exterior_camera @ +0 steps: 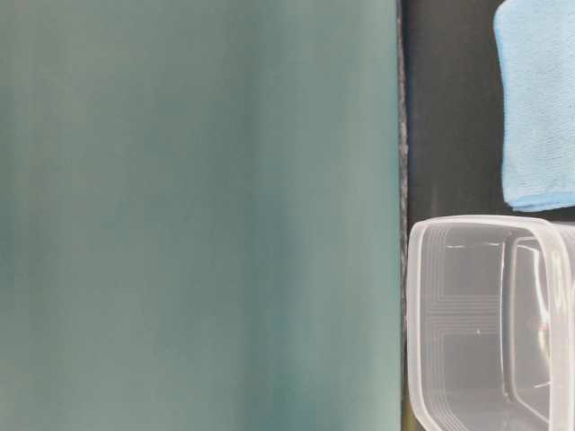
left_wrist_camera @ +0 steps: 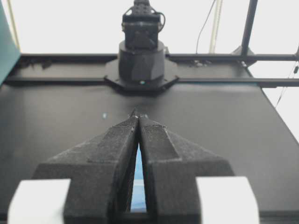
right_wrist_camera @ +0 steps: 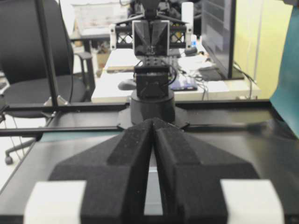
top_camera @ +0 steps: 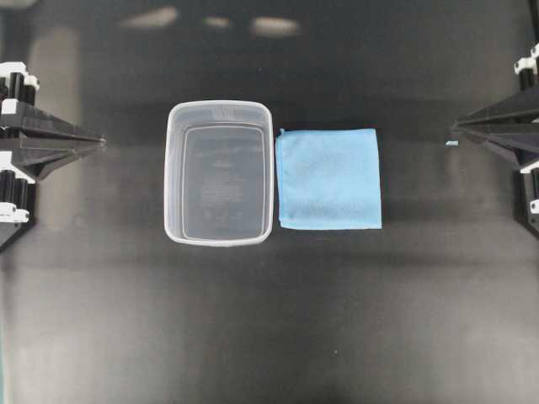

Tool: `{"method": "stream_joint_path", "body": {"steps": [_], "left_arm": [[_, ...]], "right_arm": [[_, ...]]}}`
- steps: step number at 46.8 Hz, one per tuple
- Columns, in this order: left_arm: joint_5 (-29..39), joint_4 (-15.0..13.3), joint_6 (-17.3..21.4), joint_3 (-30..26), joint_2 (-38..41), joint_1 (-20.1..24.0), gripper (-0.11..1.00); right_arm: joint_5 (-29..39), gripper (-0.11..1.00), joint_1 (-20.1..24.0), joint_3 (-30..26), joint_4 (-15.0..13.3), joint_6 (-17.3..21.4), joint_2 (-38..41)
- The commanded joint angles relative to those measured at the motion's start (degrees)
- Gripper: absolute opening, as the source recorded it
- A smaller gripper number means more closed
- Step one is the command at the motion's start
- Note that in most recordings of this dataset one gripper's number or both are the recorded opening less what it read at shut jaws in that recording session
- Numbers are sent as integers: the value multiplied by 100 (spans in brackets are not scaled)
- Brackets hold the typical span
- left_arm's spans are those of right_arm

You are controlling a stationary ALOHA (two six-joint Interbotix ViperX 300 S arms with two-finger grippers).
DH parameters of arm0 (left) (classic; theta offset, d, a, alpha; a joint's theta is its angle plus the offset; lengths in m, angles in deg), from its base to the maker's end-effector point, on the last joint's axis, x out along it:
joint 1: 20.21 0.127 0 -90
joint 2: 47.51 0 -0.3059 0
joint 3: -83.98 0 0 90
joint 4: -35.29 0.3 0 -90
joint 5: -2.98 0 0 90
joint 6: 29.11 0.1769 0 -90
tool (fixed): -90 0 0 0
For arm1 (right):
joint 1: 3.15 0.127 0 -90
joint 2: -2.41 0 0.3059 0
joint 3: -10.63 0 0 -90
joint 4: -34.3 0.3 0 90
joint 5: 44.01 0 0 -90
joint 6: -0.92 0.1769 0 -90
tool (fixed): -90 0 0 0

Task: Place the blue towel into the container with the left arm.
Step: 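Reach the left gripper over the container to the blue towel and lower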

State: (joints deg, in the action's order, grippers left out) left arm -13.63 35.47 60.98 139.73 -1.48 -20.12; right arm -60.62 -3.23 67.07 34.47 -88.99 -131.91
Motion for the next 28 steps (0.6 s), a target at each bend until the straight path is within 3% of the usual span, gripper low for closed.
{"method": "stream_joint_path", "body": {"steps": [1,5,28], "left_arm": [[281,237,-53,-343,246,70,6],[747,237,-44,-633,501,88,0],[3524,237,62,-2927,2584,264,0]], "right_arm": [[-53,1,-18,-88,26,44,18],[0,0,-35,-53,53,44,-26],[1143,0,-220,105,62,167,-387]]}}
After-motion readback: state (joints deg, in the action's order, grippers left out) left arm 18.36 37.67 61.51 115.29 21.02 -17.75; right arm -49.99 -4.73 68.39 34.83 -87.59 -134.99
